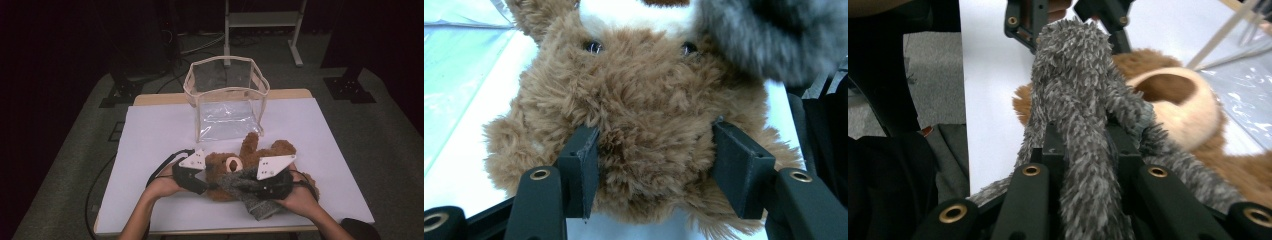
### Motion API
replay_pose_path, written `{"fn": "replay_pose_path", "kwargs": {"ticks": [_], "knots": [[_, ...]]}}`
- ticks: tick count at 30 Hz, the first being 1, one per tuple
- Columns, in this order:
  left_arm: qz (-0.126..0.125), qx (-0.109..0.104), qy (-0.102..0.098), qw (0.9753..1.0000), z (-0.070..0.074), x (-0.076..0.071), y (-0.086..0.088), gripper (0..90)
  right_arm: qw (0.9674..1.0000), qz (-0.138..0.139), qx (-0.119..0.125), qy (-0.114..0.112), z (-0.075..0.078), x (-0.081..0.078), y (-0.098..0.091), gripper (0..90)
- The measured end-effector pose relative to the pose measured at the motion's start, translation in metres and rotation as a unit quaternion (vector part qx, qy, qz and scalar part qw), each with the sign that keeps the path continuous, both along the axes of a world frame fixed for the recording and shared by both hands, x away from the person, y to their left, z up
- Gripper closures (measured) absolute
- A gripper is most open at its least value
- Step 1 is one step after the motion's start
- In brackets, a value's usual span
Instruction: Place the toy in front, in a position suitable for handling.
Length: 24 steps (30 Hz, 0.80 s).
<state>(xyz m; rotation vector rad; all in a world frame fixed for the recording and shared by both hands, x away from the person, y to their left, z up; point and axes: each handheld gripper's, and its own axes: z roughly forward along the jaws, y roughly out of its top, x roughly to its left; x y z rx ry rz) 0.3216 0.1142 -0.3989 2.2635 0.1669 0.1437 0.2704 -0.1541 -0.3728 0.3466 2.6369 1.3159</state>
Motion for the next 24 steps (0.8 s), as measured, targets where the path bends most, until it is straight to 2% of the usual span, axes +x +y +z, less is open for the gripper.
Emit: {"fn": "replay_pose_path", "kwargs": {"ticks": [3,6,10,18,21,24], "knots": [[0.002,-0.003,0.001,1.0000,-0.001,0.000,0.003,40.4,0.9999,0.003,-0.013,0.002,-0.007,0.000,0.003,74.1],[0.000,-0.005,0.002,1.0000,-0.001,0.000,0.004,40.5,0.9996,-0.003,-0.027,0.003,-0.014,0.000,-0.003,74.1],[-0.002,-0.007,0.002,1.0000,0.000,0.000,0.002,40.6,0.9996,-0.015,-0.022,0.013,-0.016,-0.001,-0.013,74.2],[-0.005,-0.011,0.001,0.9999,-0.001,-0.001,-0.001,40.7,0.9998,0.018,-0.007,-0.006,-0.002,-0.005,0.014,74.2],[-0.004,-0.011,0.002,0.9999,-0.001,-0.001,0.001,40.6,0.9995,0.026,-0.016,-0.010,-0.004,-0.004,0.022,74.2],[-0.005,-0.009,-0.001,1.0000,-0.001,-0.001,0.004,40.6,0.9995,0.022,-0.022,-0.003,-0.010,-0.002,0.016,74.2]]}}
